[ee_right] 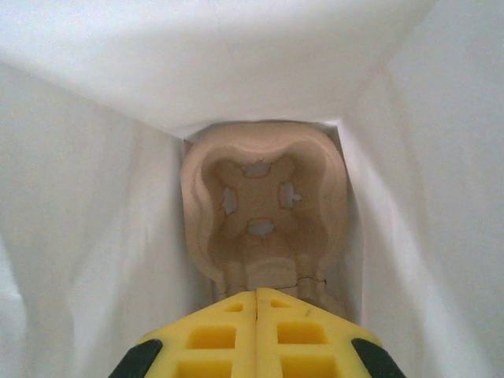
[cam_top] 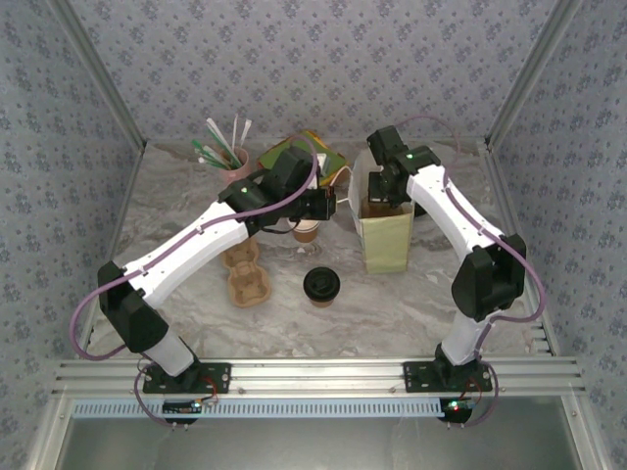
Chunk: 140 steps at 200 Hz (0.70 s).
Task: Pack the takeout coffee
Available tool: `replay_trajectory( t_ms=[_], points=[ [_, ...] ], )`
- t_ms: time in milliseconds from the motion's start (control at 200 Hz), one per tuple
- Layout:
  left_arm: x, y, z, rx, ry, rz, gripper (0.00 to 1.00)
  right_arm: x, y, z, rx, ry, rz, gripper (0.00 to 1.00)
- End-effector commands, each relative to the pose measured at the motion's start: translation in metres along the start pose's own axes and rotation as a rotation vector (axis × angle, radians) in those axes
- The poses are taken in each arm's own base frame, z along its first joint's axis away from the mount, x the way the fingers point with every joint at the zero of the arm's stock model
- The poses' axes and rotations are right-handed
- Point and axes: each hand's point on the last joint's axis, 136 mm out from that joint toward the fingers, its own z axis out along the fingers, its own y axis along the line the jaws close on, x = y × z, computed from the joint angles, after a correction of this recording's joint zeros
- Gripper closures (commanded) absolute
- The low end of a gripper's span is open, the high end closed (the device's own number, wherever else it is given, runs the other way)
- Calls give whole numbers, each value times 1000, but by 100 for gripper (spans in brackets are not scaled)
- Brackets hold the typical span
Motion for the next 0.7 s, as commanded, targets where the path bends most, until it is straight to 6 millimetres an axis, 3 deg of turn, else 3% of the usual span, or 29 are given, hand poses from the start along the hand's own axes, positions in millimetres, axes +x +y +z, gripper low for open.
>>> replay_trajectory(
  t_ms=[0,220,460,695],
  points=[
    [-10,-20,-2,33,-28,8,95,-3,-1,-22,-11,-12,24,100],
    [-10,-28,3,44,-18,17,92,-9,-4,-44,-18,-42,44,100],
    [-14,-34,-2,63,-24,25,73,-10,-3,-67,-44,-67,63,98],
    [-25,-42,-23,90,-60,32,59,-6,-3,-87,-66,-83,67,97]
  ],
)
